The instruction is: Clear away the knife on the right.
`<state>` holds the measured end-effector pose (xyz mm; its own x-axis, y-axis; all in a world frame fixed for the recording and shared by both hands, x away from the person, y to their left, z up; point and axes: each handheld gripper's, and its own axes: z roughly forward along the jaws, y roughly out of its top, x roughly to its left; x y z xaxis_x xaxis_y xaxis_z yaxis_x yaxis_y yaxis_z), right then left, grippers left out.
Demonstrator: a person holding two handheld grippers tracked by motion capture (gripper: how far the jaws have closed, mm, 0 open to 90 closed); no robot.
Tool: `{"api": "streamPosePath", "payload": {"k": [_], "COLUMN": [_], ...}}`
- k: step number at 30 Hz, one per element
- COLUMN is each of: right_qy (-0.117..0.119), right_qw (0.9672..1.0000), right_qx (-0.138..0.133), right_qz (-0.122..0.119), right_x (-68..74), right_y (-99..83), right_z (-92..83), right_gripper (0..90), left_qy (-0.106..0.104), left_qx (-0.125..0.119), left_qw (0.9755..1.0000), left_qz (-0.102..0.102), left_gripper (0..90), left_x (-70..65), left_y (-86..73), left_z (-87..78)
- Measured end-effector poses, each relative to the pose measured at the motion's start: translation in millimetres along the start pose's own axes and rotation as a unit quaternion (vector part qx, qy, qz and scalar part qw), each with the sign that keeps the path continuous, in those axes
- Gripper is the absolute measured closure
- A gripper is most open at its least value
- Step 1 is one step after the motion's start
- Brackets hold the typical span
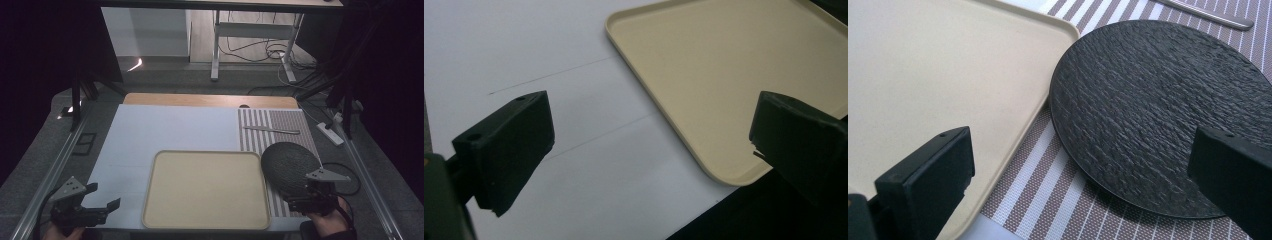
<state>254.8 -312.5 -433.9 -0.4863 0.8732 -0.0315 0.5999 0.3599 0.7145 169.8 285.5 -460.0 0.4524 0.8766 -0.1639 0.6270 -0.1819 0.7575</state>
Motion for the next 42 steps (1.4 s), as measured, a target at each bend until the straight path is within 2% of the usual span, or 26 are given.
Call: {"api": "streamPosePath", "payload": {"k": [11, 42], "right_qy": [-0.003, 0.021], "right_qw": [0.9999, 0.9994], "right_qx": [-0.011, 0.020], "right_qz": [-0.006, -0.021], "right_x": [0.2, -8.3], "right_y": [3.7, 18.5], "right_z": [1.6, 33.1], "right_gripper": [0.0, 0.0], "left_qy": [0.002, 0.002], "left_qx": [0.003, 0.004], "left_qw": [1.0000, 1.0000], "left_qz": [0.003, 0.002], "left_gripper": [3.9, 3.9], "left_x": [-0.6, -0.8], "left_y": [0.3, 0.5], "left_z": [0.6, 0.9]}}
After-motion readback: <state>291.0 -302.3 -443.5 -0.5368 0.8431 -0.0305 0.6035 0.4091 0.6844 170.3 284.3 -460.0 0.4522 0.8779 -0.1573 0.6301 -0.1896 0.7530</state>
